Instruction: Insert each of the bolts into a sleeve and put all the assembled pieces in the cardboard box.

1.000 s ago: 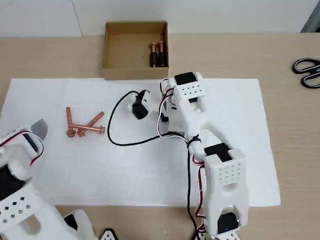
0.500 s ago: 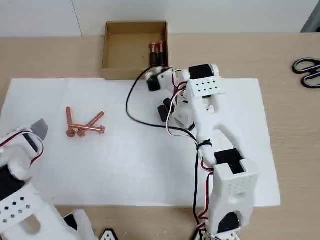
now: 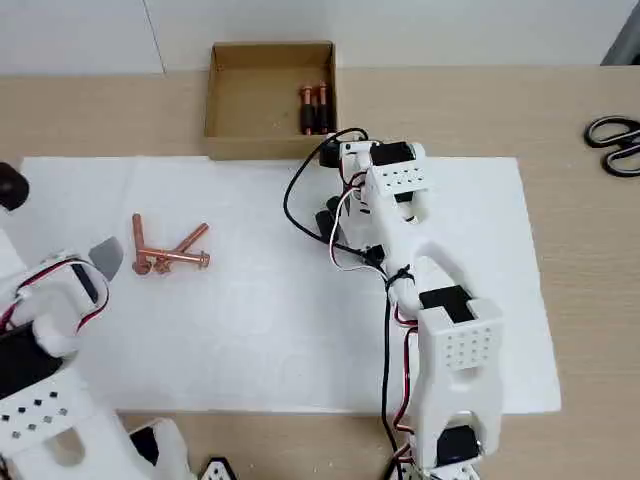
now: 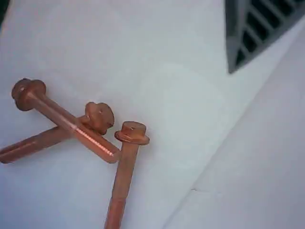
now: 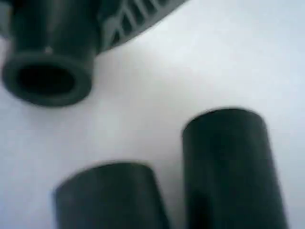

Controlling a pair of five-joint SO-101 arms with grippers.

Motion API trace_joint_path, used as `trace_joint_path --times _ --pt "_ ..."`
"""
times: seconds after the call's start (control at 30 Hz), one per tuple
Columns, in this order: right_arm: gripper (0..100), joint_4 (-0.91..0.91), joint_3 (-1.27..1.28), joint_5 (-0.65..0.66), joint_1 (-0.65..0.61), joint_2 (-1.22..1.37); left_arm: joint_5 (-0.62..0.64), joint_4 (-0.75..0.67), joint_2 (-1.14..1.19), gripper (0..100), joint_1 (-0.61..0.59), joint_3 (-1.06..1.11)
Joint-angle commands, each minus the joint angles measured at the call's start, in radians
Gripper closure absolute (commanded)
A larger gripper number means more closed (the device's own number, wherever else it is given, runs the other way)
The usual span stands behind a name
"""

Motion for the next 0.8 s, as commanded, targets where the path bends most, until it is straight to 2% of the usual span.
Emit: trace_joint_path --times 0.0,0.1,0.43,0.6,0.77 --pt "89.5 -0.013 -0.005 -0.012 -0.001 0.001 -0.006 0.003 -0.012 70 0.005 -0.03" --pt "85.5 -0.012 -0.005 -0.008 0.001 0.002 -0.006 0.003 -0.012 70 0.006 -0.03" --pt "85.3 -0.007 -0.015 -0.005 0.001 0.001 -0.006 0.003 -0.012 70 0.006 -0.03" --pt "85.3 0.079 -0.115 -0.005 0.001 0.001 -0.006 0.003 -0.012 70 0.006 -0.03" --pt "85.4 0.088 -0.166 -0.005 0.001 0.001 -0.006 0.005 -0.012 70 0.006 -0.03"
